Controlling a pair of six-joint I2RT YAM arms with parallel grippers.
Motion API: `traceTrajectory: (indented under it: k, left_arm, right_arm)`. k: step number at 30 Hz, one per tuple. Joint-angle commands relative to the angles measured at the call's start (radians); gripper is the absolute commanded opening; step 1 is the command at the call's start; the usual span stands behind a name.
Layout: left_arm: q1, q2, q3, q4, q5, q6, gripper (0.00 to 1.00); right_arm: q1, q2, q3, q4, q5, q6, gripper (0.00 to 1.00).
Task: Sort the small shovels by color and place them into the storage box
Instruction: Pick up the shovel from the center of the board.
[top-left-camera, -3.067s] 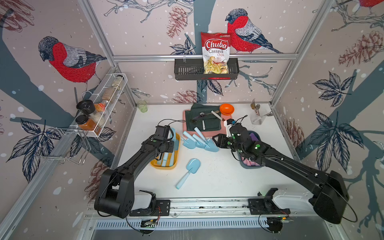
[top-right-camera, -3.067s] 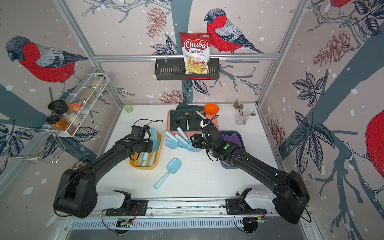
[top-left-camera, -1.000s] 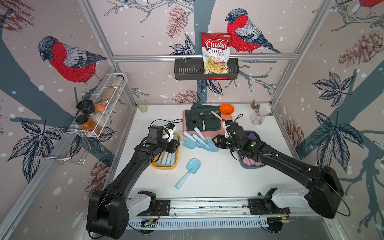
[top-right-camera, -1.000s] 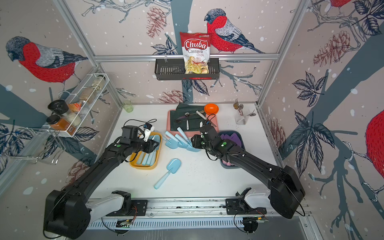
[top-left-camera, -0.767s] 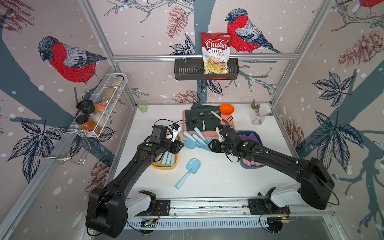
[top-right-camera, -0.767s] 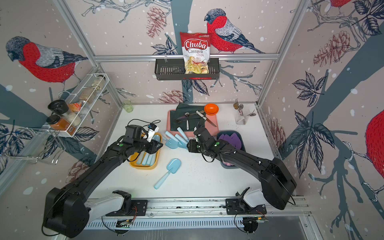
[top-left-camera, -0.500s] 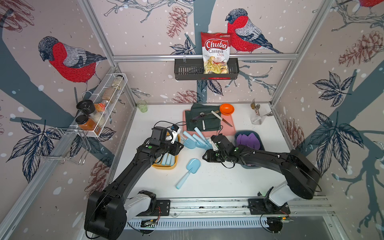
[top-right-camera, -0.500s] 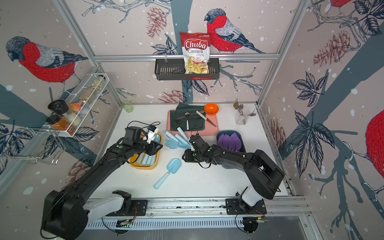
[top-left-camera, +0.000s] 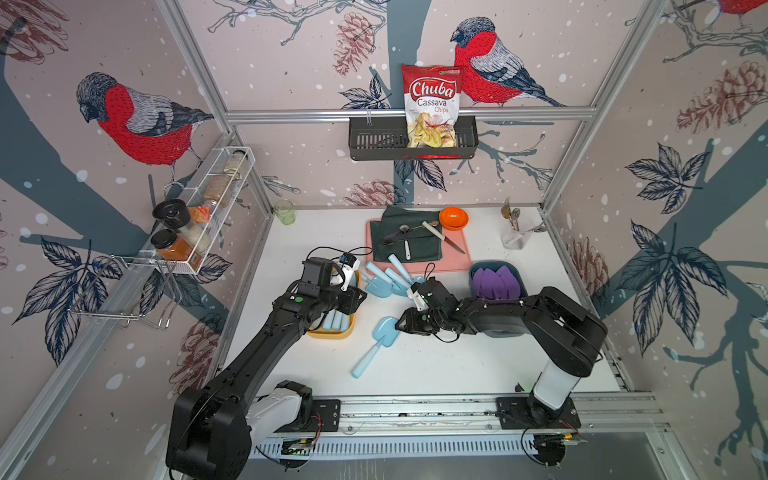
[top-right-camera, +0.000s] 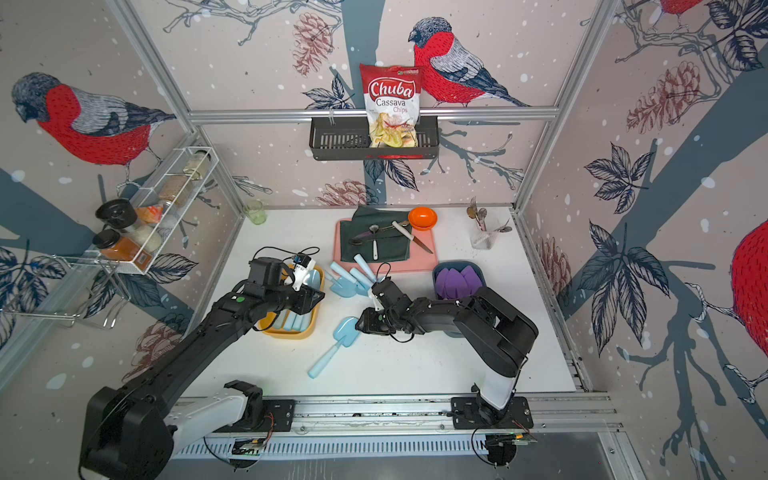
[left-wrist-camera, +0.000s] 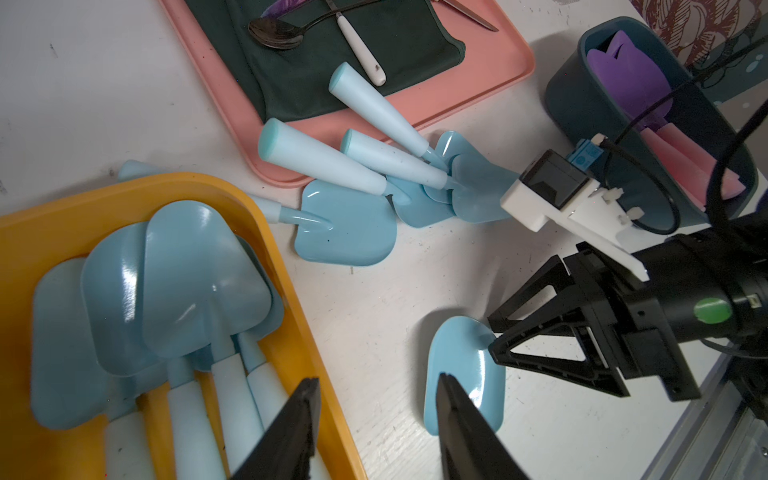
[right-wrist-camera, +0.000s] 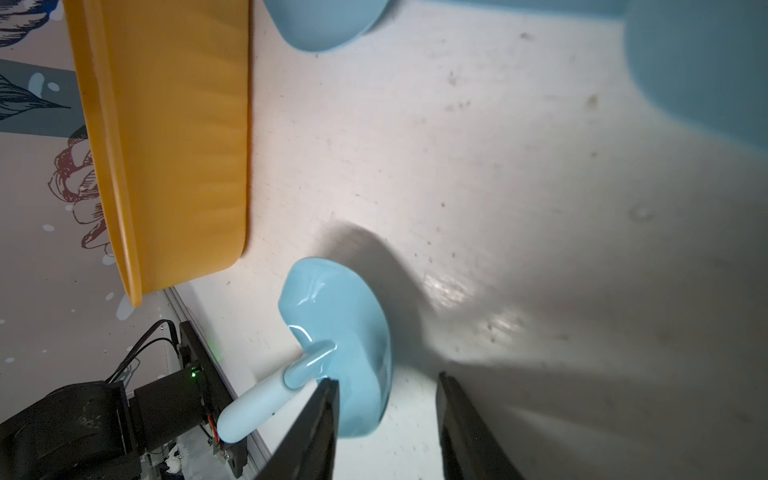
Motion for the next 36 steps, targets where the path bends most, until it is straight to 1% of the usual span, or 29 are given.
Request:
traceTrajectory:
  k: [1,3,6,8,13,15,17,20,23,28,30,32,36]
  left_arm:
    - [0.001,-0.008,-0.009,0.041,-0.007,-0.010,0.49]
    - [0.002,-0.011,-0.013,0.046,-0.006,-0.015,0.49]
    - [0.002,-0.012,-0.017,0.049,-0.004,-0.020,0.50]
    - [0.003,-0.012,-0.017,0.050,-0.003,-0.020,0.50]
    - [0.003,-0.014,-0.020,0.051,0.006,-0.008,0.49]
    - [0.003,-0.016,-0.019,0.051,0.019,0.011,0.49]
    - [0.003,-0.018,-0.015,0.050,0.030,0.034,0.49]
    - [0.001,-0.026,-0.007,0.053,0.068,0.064,0.49]
    - [-0.007,-0.032,0.003,0.059,0.147,0.078,0.49]
    - [-0.065,-0.018,0.036,0.051,0.238,0.132,0.48]
    - [-0.097,-0.002,0.053,0.045,0.249,0.174,0.49]
    - [-0.135,0.024,0.071,0.025,0.241,0.222,0.49]
    - [-0.200,0.076,0.117,-0.016,0.216,0.288,0.48]
  right_arm:
    - [0.000,0.030,0.014,0.050,-0.021,0.014,0.42]
    - [0.000,0.043,0.021,0.058,-0.022,0.020,0.40]
    - [-0.002,0.054,0.022,0.074,-0.027,0.030,0.34]
    - [-0.003,0.057,0.023,0.078,-0.031,0.034,0.28]
    - [-0.007,0.027,0.022,0.075,-0.030,0.036,0.10]
    - [-0.012,0.000,0.017,0.075,-0.025,0.036,0.04]
    - [-0.020,-0.038,0.010,0.069,-0.015,0.034,0.00]
    - [-0.036,-0.111,0.002,0.045,0.016,0.028,0.00]
    - [-0.054,-0.197,0.003,-0.008,0.071,0.010,0.00]
    - [-0.080,-0.328,0.044,-0.172,0.221,-0.017,0.00]
    - [-0.088,-0.366,0.077,-0.257,0.295,-0.026,0.00]
    - [-0.095,-0.389,0.102,-0.314,0.339,-0.031,0.00]
    - [-0.103,-0.408,0.135,-0.370,0.371,-0.036,0.00]
